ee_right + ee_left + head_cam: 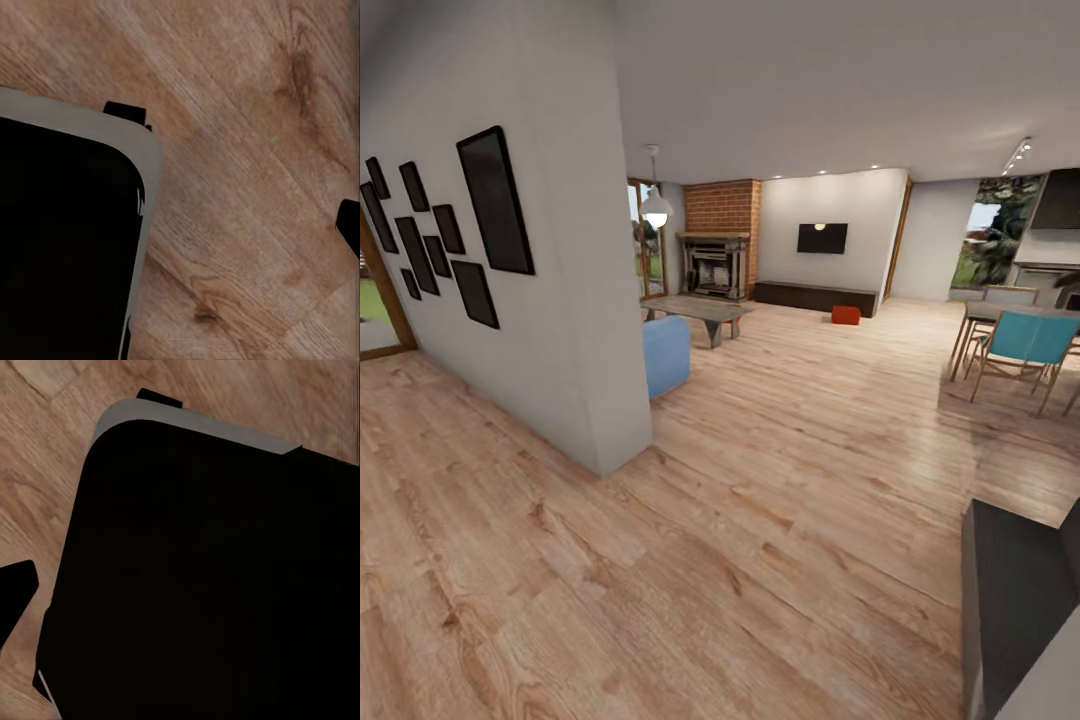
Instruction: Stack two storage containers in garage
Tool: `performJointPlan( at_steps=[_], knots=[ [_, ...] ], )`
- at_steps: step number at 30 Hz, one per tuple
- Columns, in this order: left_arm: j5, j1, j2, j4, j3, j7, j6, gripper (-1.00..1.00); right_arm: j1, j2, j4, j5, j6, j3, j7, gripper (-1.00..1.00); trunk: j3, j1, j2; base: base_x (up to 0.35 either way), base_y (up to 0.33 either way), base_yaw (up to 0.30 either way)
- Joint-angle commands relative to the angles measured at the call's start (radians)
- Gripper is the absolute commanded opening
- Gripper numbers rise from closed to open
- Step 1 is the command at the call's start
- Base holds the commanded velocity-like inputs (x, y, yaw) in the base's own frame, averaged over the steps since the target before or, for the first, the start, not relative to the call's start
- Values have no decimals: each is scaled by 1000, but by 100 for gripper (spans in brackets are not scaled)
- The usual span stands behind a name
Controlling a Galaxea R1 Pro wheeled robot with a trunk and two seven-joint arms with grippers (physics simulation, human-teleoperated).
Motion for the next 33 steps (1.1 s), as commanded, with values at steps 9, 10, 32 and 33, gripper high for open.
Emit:
performJointPlan(
  at_steps=[9, 10, 32, 33],
  knots=[
    [5, 0, -1, 0, 1, 1, 1, 100, -1, 1, 2, -10, -3, 11, -10, 100, -1, 1, 0, 327, 0, -2],
    [5, 0, 0, 0, 1, 1, 1, 100, -1, 1, 2, -10, -2, 12, -10, 100, -1, 1, 0, 327, 0, 0],
    [6, 0, 1, 0, 0, 1, 1, 100, -1, 1, 2, -9, -2, 11, -11, 100, -1, 1, 0, 327, 0, 0],
    [6, 0, 1, 0, 1, 1, 1, 100, -1, 1, 2, -10, -2, 11, -11, 100, -1, 1, 0, 327, 0, 0]
  ],
)
